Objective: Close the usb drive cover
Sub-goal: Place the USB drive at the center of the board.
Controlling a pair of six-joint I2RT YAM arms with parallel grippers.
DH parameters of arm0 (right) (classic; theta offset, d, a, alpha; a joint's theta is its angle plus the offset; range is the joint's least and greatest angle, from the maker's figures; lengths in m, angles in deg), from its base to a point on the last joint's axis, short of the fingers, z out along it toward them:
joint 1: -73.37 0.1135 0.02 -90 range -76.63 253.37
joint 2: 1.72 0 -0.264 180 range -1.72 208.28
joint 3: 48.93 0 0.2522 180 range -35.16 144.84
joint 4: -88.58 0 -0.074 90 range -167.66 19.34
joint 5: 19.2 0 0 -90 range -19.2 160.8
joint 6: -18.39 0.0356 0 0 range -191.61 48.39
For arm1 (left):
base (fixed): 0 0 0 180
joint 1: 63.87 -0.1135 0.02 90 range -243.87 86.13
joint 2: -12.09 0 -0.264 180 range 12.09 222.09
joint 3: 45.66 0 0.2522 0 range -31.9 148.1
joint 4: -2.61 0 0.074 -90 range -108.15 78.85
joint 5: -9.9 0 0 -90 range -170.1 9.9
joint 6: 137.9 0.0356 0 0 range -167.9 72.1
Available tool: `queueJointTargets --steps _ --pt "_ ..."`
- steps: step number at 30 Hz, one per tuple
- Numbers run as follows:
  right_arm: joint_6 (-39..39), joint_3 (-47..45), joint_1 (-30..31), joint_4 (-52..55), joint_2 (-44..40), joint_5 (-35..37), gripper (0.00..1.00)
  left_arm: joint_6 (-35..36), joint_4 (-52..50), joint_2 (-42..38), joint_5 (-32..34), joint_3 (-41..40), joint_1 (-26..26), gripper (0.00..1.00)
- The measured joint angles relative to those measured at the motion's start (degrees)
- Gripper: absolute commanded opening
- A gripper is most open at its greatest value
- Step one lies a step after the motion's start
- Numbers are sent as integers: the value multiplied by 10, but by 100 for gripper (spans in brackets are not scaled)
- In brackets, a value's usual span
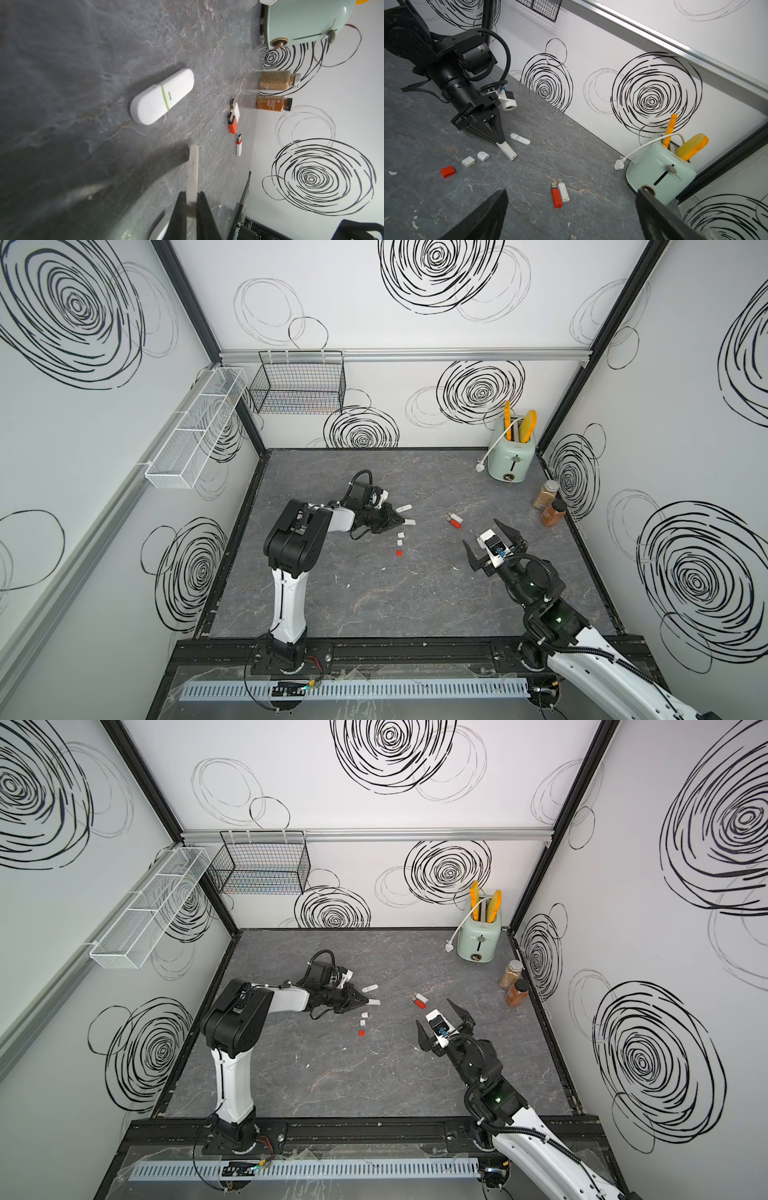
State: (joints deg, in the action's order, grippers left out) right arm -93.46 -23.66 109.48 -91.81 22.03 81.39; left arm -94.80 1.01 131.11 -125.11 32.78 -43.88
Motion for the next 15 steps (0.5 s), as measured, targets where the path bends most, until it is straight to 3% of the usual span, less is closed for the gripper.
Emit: queueJointTargets --steps 15 --pt "0 0 -4 0 -2 -2 99 28 -55 4 7 19 -8 54"
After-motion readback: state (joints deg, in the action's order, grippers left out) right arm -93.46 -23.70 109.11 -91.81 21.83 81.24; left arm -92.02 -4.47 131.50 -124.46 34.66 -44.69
